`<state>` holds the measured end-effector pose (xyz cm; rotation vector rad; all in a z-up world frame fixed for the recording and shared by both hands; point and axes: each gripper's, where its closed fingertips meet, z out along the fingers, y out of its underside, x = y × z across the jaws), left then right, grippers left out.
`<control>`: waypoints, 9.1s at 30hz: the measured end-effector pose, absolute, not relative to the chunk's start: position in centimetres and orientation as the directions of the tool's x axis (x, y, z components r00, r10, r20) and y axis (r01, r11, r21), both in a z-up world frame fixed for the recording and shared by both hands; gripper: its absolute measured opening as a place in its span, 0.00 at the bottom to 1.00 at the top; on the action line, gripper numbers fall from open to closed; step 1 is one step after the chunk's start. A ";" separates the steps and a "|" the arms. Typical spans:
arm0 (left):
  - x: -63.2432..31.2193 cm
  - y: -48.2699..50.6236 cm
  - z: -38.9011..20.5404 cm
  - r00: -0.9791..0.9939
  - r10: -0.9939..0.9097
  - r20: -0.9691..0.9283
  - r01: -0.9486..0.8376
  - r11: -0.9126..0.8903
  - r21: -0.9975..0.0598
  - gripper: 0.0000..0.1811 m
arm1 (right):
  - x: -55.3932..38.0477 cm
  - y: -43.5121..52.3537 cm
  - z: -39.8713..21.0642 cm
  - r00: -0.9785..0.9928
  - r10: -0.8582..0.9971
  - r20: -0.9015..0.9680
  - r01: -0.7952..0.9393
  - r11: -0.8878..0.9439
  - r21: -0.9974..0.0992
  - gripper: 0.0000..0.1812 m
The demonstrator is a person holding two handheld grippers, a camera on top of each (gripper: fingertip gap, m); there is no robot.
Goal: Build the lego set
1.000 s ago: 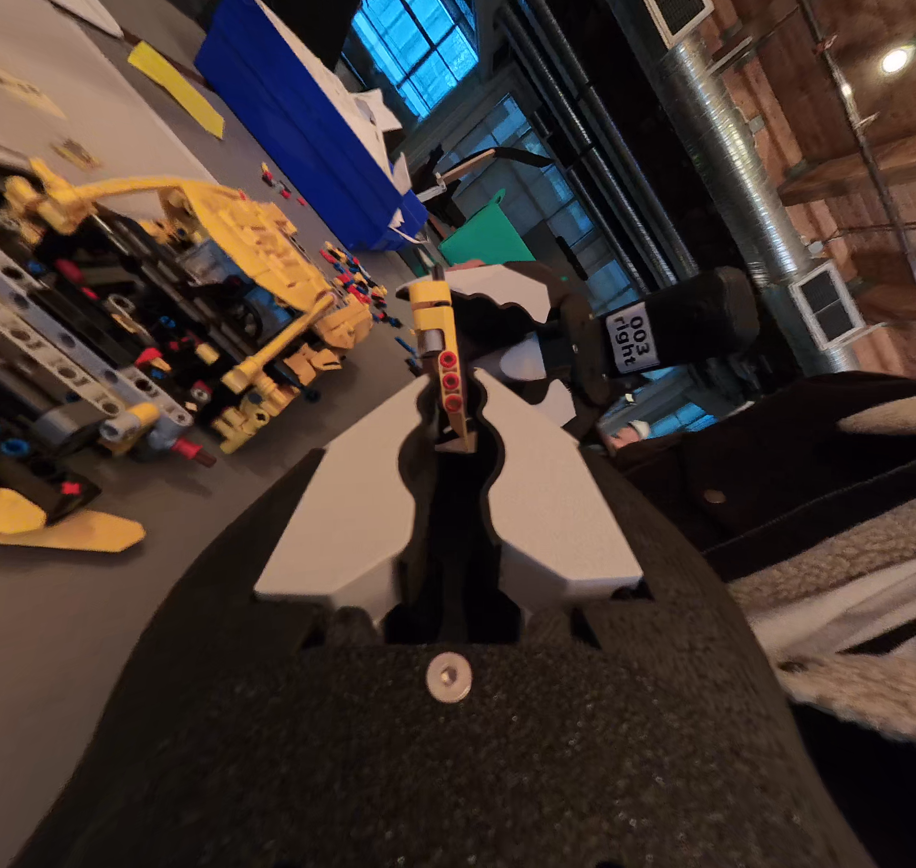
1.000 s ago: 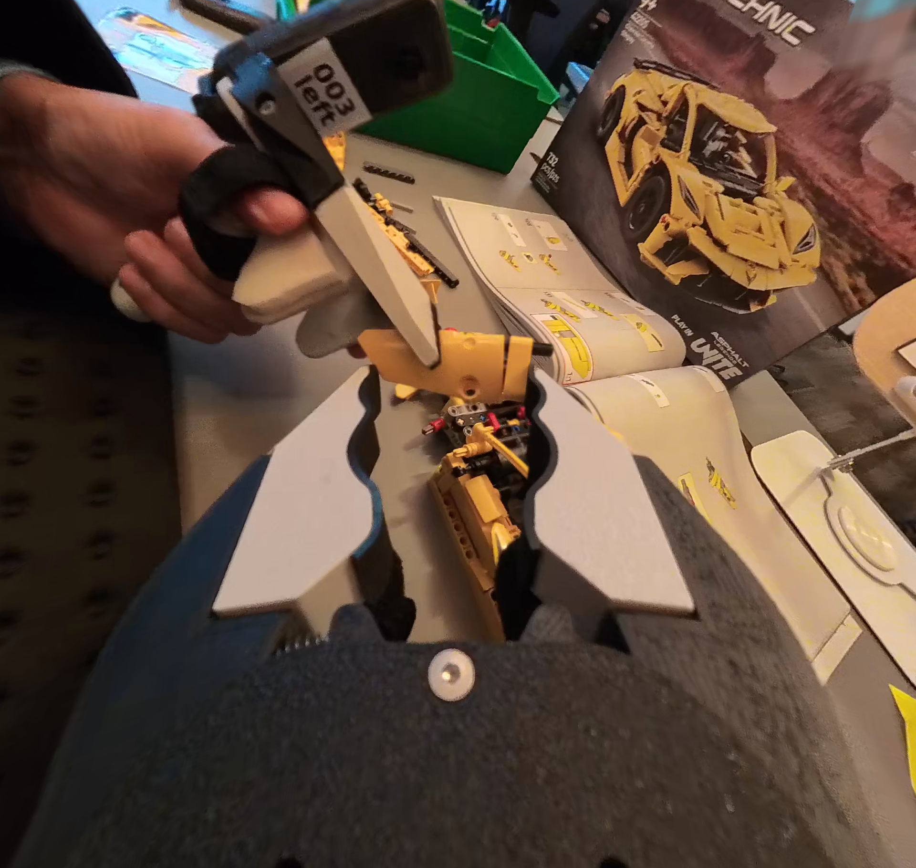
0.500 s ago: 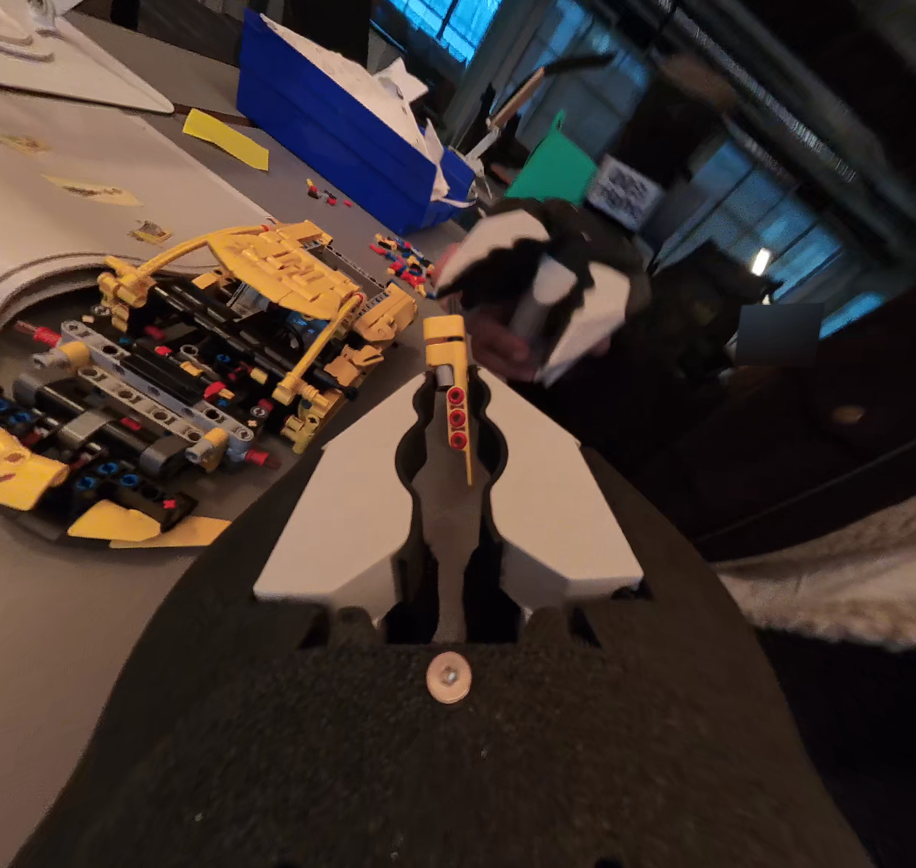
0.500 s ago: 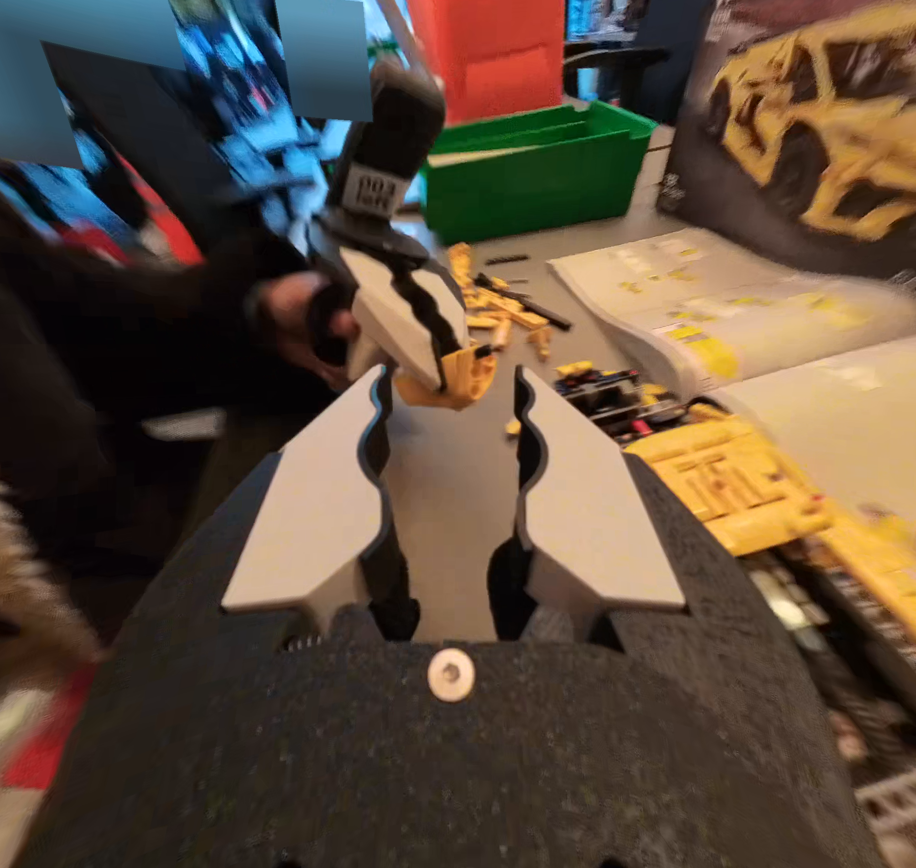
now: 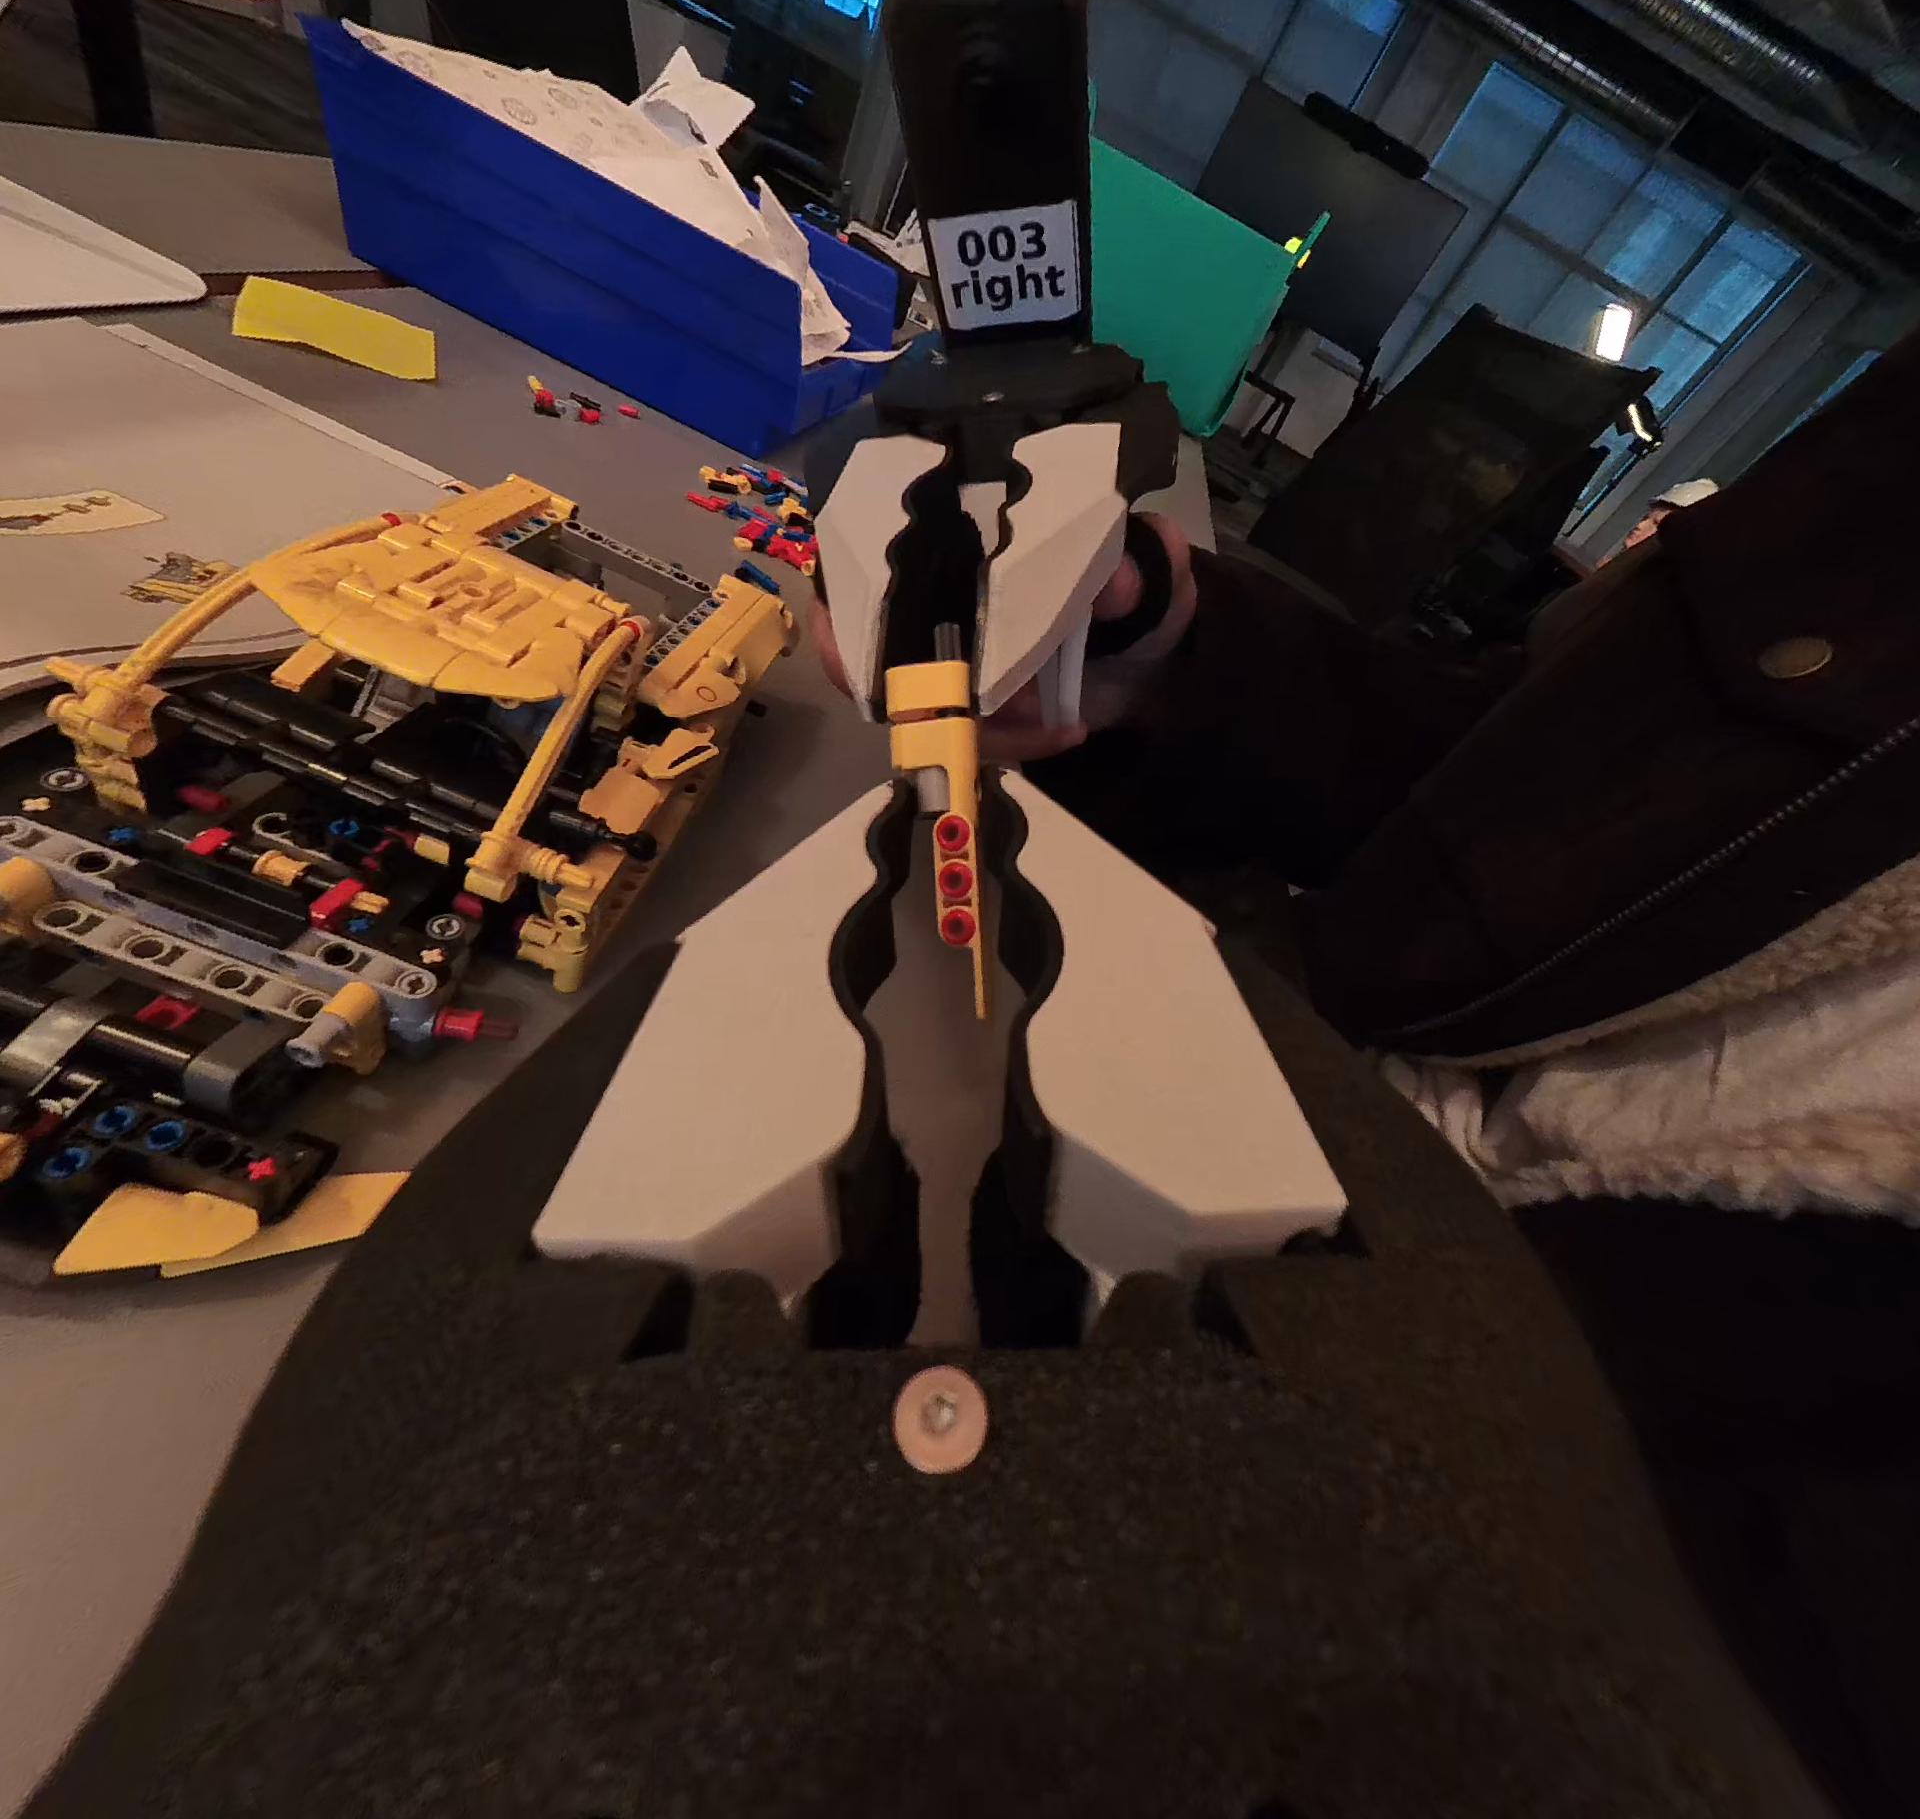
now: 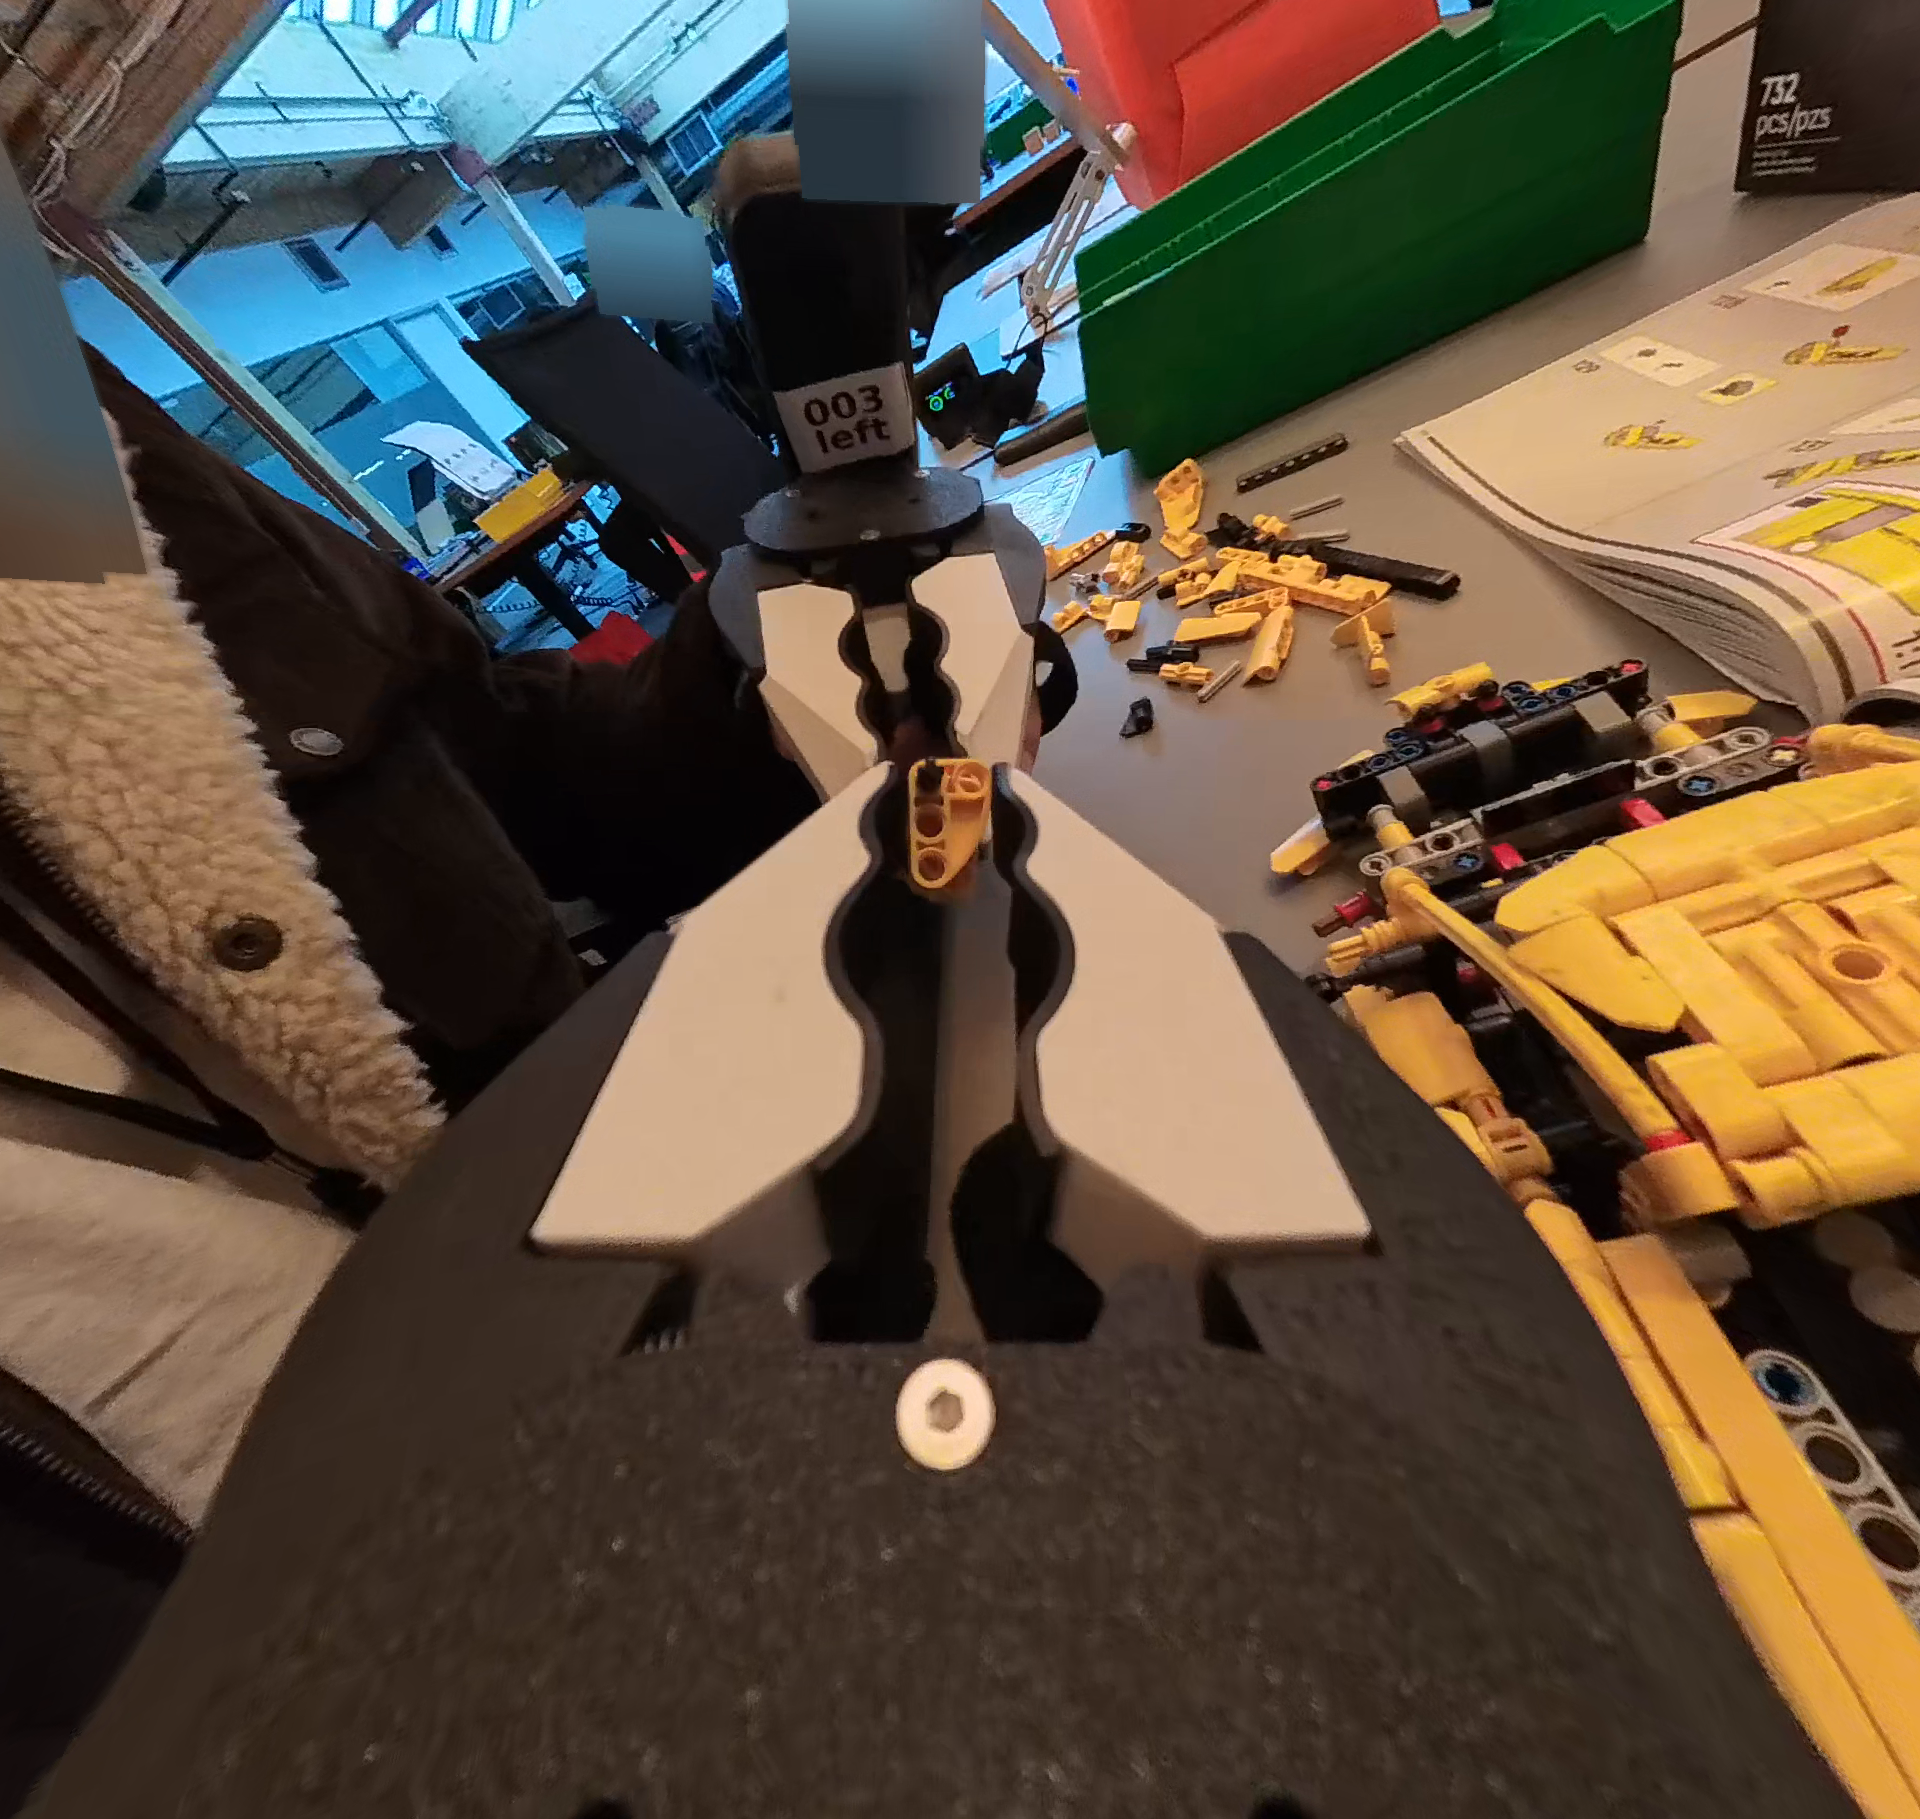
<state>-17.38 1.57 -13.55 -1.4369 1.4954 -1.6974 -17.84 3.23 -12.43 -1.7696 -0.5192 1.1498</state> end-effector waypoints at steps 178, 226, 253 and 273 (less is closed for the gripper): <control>-39.1 14.7 -12.0 0.420 -0.882 0.214 -0.118 -0.287 -0.951 0.14 | -6.4 5.7 -12.9 0.921 0.272 -0.278 -0.225 -0.210 -0.951 0.14; -30.5 22.4 -22.7 -0.141 -0.985 -0.101 -0.774 0.173 -0.609 0.01 | -7.0 5.4 -13.0 0.902 0.311 -0.299 -0.231 -0.238 -0.943 0.11; -31.8 27.6 -23.3 0.163 -0.986 -0.044 -0.746 -0.094 -0.659 0.41 | -7.8 5.3 -13.5 0.889 0.338 -0.310 -0.223 -0.271 -0.936 0.10; -31.1 26.5 -23.8 0.107 -0.994 0.015 -0.773 -0.093 -0.627 0.36 | -8.3 5.2 -13.7 0.877 0.360 -0.318 -0.220 -0.287 -0.932 0.09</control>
